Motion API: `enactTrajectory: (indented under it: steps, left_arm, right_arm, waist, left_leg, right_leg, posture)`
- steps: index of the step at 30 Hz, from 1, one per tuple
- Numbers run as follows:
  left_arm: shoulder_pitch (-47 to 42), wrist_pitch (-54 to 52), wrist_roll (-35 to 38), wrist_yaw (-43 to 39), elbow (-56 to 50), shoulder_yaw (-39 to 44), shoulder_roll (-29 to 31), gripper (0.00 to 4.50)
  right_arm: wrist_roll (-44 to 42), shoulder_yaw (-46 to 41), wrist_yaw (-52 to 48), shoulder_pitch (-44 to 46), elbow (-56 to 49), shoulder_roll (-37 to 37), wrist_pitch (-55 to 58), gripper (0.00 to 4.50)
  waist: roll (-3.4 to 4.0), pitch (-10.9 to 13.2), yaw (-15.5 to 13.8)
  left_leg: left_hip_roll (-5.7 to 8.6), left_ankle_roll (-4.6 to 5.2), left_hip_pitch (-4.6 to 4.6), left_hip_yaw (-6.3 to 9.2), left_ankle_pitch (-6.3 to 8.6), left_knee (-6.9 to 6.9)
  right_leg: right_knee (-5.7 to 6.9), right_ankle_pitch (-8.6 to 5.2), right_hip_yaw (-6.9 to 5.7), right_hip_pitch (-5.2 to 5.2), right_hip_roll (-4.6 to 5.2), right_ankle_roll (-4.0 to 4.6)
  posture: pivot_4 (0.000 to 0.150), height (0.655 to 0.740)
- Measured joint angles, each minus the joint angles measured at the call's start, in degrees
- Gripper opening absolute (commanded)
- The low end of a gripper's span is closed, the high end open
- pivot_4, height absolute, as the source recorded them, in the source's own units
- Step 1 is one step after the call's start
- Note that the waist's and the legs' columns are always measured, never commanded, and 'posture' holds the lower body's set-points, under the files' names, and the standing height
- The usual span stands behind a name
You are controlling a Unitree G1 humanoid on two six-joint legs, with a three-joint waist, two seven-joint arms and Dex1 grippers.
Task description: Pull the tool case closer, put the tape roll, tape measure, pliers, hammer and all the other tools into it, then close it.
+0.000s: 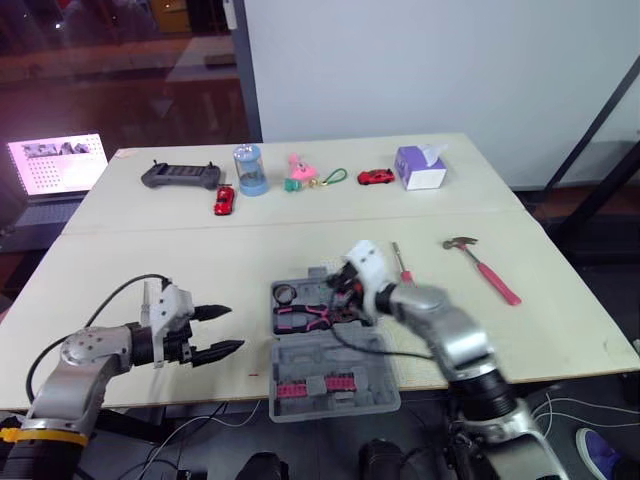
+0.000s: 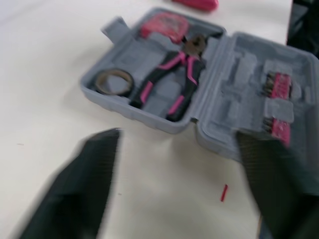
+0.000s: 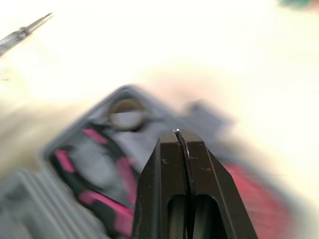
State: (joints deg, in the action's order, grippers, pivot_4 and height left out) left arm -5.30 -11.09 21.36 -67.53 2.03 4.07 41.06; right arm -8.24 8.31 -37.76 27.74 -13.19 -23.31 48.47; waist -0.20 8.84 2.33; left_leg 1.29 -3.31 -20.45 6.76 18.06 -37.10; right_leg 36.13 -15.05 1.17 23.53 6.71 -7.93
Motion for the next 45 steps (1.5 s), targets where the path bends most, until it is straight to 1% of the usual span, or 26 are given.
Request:
enactTrajectory:
  steps: [2,3,4,8,10,12,16,21,26,30,38,43,45]
  left_arm:
    - [-1.1,-1.2,-0.8,0.1,0.2,-1.6,0.0,1.09]
    - [-1.7,-1.4,-1.5,0.2,0.6,-2.6,0.0,0.51]
    - [-2.2,-1.4,-2.3,0.3,1.0,-3.5,0.0,0.05]
    - [-3.5,-1.1,-4.7,0.4,2.6,-6.1,0.0,0.05]
    - [-4.1,-0.9,-7.6,1.2,4.4,-8.5,-0.1,0.05]
    - [-4.0,-1.0,-9.7,1.6,5.1,-10.9,-0.3,0.05]
    - [-4.3,-1.1,-12.4,4.2,5.0,-13.0,-1.7,0.05]
    - [-5.9,-3.9,-15.3,7.7,3.0,-15.5,-3.8,0.05]
    - [-7.9,-6.2,-17.2,10.1,2.3,-16.8,-6.0,0.05]
    - [-10.2,-7.8,-18.7,11.9,2.9,-17.9,-8.6,0.05]
    - [-13.4,-7.8,-19.9,12.4,6.8,-18.1,-10.6,0.05]
    - [-17.7,-5.8,-20.8,12.3,12.4,-18.8,-11.5,0.05]
    - [-20.2,-4.7,-20.9,12.2,16.2,-18.9,-12.0,0.05]
  right_arm:
    - [-1.7,0.2,-4.3,-0.5,-1.9,-7.1,2.9,0.0]
    - [-2.3,0.7,-6.5,-0.9,-2.6,-10.5,4.4,0.0]
    - [-2.8,1.3,-8.2,-0.9,-3.0,-12.7,5.4,0.0]
    - [-3.1,5.2,-12.2,-0.9,-3.5,-19.9,7.3,0.0]
    - [-1.5,9.7,-15.0,-0.7,-3.2,-25.0,7.3,0.0]
    - [0.2,13.5,-16.1,-0.5,-2.0,-26.5,7.1,0.0]
    - [3.9,20.5,-16.8,2.2,2.3,-25.4,3.5,0.0]
    - [8.2,24.6,-17.4,6.2,7.1,-22.6,-1.1,0.0]
    - [10.6,27.3,-18.9,7.8,9.6,-20.0,-2.5,0.0]
    - [12.3,27.9,-19.6,9.6,10.3,-18.3,-1.6,0.0]
    - [13.2,27.7,-20.3,11.1,11.4,-17.4,0.1,0.0]
    - [13.8,27.1,-20.4,12.0,13.7,-16.4,-0.2,0.0]
    - [14.2,26.9,-20.5,12.6,15.3,-15.6,-0.8,0.0]
  waist:
    - [0.0,0.1,0.0]
    - [-0.03,0.2,0.0]
    - [-0.03,0.2,0.3]
    - [0.01,0.3,0.3]
    - [-0.08,0.4,0.1]
    - [-0.26,0.5,0.1]
    - [-0.22,0.6,0.1]
    - [-0.24,0.6,-0.3]
    - [-0.23,0.6,-1.3]
    - [-0.23,0.6,-1.6]
    - [-0.19,0.6,-1.8]
    - [-0.19,0.5,-1.8]
    - [-0.19,0.5,-1.7]
  left_leg:
    - [0.0,0.02,-0.01,-0.01,0.01,-0.01]
    - [0.0,0.02,-0.01,-0.01,0.01,-0.01]
    - [-0.01,0.04,0.01,-0.02,0.02,0.0]
    - [-0.02,0.11,-0.01,-0.04,0.05,-0.01]
    - [0.0,0.1,-0.03,-0.06,0.05,-0.04]
    - [-0.01,0.1,-0.04,-0.06,0.05,-0.05]
    - [-0.01,0.1,-0.03,-0.06,0.05,-0.07]
    - [0.0,0.08,-0.05,-0.05,0.04,-0.08]
    - [0.0,0.04,-0.02,-0.05,0.02,-0.12]
    - [0.01,-0.04,-0.02,-0.04,-0.03,-0.13]
    - [0.01,-0.17,0.03,-0.01,-0.1,-0.14]
    - [0.01,-0.22,0.05,0.0,-0.14,-0.15]
    - [0.01,-0.23,0.08,0.0,-0.14,-0.16]
  right_leg:
    - [-0.01,0.0,0.0,-0.01,0.0,0.0]
    - [0.0,0.0,0.0,0.0,0.0,0.0]
    - [0.0,0.0,0.01,0.0,-0.01,0.0]
    - [-0.01,-0.01,0.01,0.02,-0.02,0.0]
    - [-0.03,-0.01,0.01,0.0,0.0,0.0]
    - [-0.04,-0.01,0.02,0.0,0.0,-0.01]
    - [-0.02,0.0,0.02,0.02,0.0,-0.01]
    - [-0.03,0.0,0.01,0.0,0.01,-0.02]
    - [0.0,0.0,0.01,-0.03,0.01,-0.02]
    - [0.01,0.01,-0.01,-0.06,0.01,-0.02]
    - [0.01,0.04,-0.05,-0.13,0.02,-0.03]
    - [0.01,0.07,-0.08,-0.17,0.02,-0.03]
    - [0.02,0.08,-0.08,-0.19,0.01,-0.04]
  posture:
    - [0.15,0.74]
    - [0.15,0.74]
    - [0.15,0.74]
    - [0.15,0.74]
    - [0.15,0.74]
    - [0.15,0.74]
    - [0.15,0.74]
    - [0.15,0.74]
    - [0.15,0.74]
    - [0.15,0.74]
    - [0.15,0.74]
    - [0.15,0.74]
    - [0.15,0.74]
